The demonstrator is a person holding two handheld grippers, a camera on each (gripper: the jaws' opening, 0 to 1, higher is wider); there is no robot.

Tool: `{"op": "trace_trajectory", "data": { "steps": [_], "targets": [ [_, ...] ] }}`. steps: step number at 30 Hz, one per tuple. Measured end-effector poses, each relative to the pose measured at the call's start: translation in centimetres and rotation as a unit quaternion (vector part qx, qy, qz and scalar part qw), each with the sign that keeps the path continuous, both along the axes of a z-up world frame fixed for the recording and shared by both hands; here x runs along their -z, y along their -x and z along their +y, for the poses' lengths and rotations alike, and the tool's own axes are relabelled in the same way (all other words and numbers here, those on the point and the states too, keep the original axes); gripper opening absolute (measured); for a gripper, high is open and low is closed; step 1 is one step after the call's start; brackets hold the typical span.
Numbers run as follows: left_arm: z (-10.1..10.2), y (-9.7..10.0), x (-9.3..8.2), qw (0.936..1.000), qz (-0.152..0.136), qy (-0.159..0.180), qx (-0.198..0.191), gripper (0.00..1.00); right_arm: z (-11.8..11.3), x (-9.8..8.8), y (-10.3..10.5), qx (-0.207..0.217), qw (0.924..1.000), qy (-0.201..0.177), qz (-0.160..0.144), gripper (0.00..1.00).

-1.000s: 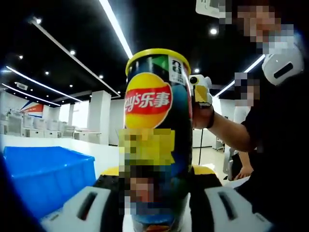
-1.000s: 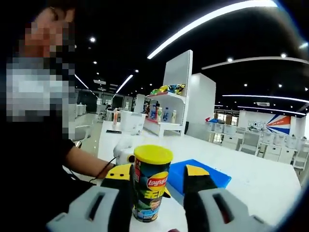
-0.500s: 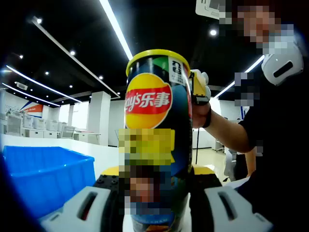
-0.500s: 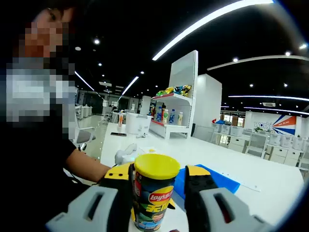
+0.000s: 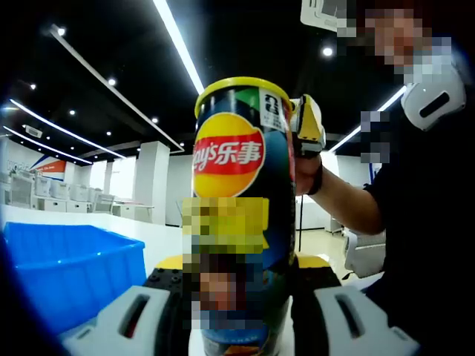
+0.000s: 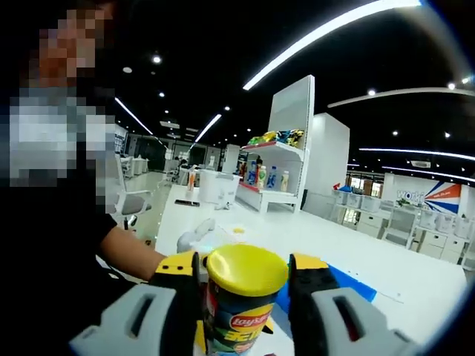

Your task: Open the lid of the chip container on the table, take out the chips, place them into the box in front of the container, and close the lid

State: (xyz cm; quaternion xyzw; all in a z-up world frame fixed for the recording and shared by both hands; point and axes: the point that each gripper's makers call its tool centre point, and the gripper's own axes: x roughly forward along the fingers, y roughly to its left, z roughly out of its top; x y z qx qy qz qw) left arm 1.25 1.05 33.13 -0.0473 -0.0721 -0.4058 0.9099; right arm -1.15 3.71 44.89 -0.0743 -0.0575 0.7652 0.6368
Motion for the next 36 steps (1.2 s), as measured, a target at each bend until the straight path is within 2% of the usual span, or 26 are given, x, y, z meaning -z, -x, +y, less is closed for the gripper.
{"op": "trace_trajectory", "data": {
  "steps": [15,21,36],
  "targets": [
    [0.0,0.1,0.0,1.0,-0.001,0.0,0.003,0.51,1.8,0.7,0.3,-0.006,0.9998,0.008,-0.016,0.54],
    [0.0,0.1,0.0,1.0,-0.001,0.0,0.003,0.51,2.4,1.2,0.1,-0.006,0.9999,0.011,-0.008,0.58],
    [0.1,0.2,0.0,1.0,-0.001,0.003,0.007,0.51,2.9,1.5,0.0,-0.006,0.9996,-0.003,0.029,0.52]
  ]
}}
